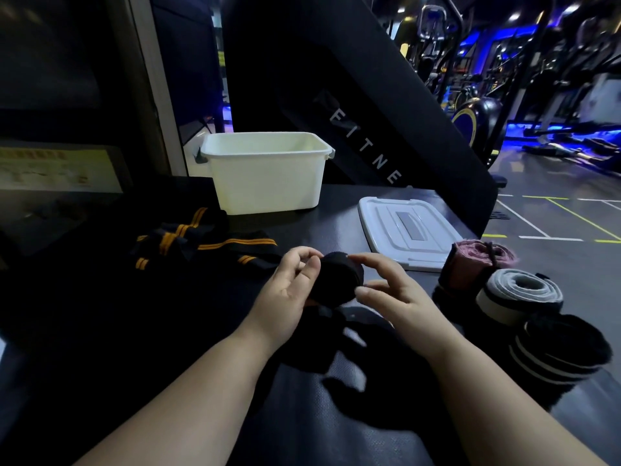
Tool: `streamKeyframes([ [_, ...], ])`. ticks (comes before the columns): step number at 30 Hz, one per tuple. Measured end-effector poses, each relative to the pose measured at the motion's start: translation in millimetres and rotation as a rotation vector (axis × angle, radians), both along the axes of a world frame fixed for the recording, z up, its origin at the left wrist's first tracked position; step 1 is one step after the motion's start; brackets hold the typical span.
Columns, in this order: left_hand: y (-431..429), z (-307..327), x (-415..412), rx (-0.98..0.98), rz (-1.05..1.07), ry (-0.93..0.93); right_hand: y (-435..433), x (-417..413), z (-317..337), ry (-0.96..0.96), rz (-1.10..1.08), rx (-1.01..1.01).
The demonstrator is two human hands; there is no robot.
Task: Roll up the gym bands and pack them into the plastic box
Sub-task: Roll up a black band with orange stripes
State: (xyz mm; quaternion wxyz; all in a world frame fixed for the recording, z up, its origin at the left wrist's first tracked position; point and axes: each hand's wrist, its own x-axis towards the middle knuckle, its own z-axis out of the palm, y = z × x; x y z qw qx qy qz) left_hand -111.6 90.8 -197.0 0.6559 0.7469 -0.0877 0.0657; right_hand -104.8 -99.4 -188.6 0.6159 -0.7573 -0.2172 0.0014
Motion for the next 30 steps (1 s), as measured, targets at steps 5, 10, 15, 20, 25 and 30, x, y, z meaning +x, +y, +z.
streamKeyframes([
  [5,-6,-5,2,0.093,0.029,-0.028,2,6,-5,-0.100,-0.079,0.010],
  [10,-6,-9,3,0.203,0.072,-0.049,3,9,-11,-0.151,-0.140,-0.033],
  [15,-7,-8,2,0.160,-0.024,-0.034,2,12,-10,-0.005,-0.177,0.120],
  [20,-7,-6,0,0.114,-0.080,-0.063,-1,8,-6,-0.009,-0.179,-0.036],
  [25,-5,-6,1,0.023,-0.088,-0.018,-1,4,-1,-0.049,-0.147,-0.086],
  [30,-4,-7,5,-0.105,-0.049,0.039,2,1,0,-0.073,-0.129,-0.150],
])
